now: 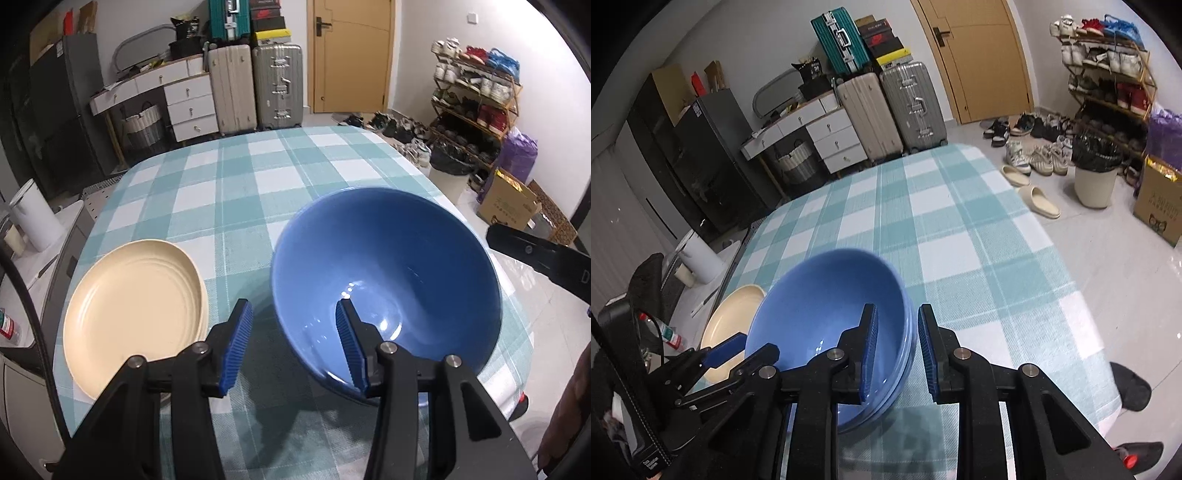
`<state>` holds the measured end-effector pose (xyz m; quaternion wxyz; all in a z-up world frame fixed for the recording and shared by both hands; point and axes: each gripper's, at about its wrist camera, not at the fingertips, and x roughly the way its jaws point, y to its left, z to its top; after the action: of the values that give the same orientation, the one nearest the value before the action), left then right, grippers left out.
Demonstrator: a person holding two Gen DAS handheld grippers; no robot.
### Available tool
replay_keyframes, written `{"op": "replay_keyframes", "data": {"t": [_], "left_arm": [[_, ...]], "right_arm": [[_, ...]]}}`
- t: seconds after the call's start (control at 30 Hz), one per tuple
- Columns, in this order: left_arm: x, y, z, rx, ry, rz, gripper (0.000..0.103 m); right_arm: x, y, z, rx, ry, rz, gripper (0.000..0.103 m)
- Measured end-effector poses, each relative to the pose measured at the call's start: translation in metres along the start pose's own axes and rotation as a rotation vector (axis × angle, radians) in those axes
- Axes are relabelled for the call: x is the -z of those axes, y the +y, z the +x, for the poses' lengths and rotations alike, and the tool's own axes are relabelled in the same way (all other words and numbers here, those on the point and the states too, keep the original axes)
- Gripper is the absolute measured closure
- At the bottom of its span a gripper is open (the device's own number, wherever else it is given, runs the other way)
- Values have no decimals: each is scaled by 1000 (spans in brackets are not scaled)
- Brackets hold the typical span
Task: Organize plates and bowls
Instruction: 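Close both tools on the rim of the three-bowl stack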
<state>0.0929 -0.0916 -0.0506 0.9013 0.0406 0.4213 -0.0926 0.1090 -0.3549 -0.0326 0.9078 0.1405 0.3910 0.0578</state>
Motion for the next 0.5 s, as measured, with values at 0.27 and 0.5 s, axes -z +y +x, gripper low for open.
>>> {"op": "replay_keyframes", "data": {"t": [0.27, 0.5], "left_arm": [[-1, 5, -7, -45, -81, 0, 37], [-2, 5, -16, -110, -182, 24, 5]], "right_arm": [[-4, -3, 0, -7, -44, -5, 52], [-4, -5, 8, -15, -13, -13, 37]]}}
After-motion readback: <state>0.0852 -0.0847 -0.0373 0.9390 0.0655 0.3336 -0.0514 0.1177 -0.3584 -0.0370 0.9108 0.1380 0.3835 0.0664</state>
